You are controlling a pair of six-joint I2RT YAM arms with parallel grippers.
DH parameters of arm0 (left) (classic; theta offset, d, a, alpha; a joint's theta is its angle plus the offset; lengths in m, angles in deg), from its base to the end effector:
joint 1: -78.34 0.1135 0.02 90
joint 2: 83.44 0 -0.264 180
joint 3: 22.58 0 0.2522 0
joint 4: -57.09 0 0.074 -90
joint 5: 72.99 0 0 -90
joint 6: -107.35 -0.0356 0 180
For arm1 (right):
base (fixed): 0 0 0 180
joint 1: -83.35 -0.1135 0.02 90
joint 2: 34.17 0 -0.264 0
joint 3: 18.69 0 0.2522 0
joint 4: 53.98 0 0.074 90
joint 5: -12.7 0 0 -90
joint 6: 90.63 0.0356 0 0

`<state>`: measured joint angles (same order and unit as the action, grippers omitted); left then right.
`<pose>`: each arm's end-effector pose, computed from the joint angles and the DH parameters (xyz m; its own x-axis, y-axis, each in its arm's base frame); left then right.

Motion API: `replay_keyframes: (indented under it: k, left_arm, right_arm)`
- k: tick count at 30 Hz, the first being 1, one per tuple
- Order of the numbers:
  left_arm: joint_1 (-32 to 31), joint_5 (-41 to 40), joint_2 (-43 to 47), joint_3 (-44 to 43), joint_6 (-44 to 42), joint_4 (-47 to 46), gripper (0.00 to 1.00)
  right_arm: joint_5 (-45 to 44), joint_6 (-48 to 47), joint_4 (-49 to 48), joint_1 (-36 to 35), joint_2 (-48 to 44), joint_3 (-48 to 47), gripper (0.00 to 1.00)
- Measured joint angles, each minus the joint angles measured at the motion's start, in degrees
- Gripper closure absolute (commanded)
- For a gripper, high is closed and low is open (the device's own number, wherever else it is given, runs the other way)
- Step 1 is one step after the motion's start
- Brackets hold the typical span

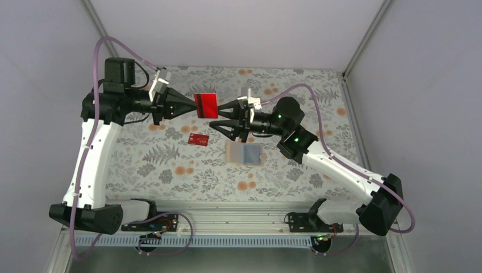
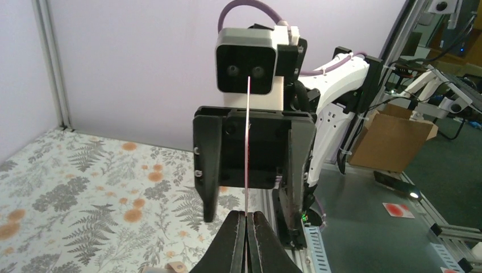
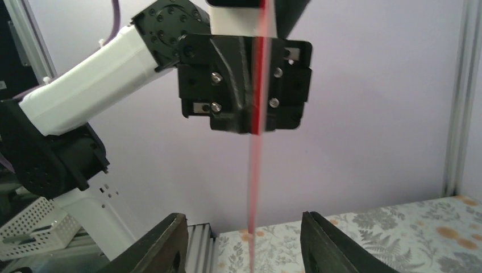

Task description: Take the credit cards out of the card holder

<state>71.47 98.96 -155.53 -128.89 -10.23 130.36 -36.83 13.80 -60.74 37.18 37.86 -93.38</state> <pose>0.2030 -0.0600 0.4568 -0.1932 0.0886 -0.9772 0.9811 0.0068 -0.1934 0.1843 0.2254 0.3929 -0.1375 0.1305 -0.9819 -0.9892 0.0335 0.1430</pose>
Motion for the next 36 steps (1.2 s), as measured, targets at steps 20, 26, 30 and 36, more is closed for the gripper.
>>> replay_keyframes:
  k: [20, 26, 30, 36]
  left_arm:
    - [0.0, -21.0, 2.3, 9.5, -2.8, -1.3, 0.19]
    - [-0.1, -29.0, 2.1, 10.3, -15.9, 4.4, 0.22]
    - [-1.3, -29.4, 1.6, 13.2, -23.1, 8.0, 0.22]
    - [-4.7, -29.8, 1.0, 18.7, -27.1, 9.2, 0.41]
  right_arm:
    - [-19.9, -12.8, 31.0, -1.4, -0.3, -10.3, 0.96]
    - [-17.4, -22.8, 51.9, -1.8, 9.2, -16.5, 0.96]
    - [-16.0, -26.6, 59.5, -3.3, 14.4, -16.3, 0.96]
    - [-13.4, -29.5, 61.3, -4.7, 14.1, -17.6, 0.96]
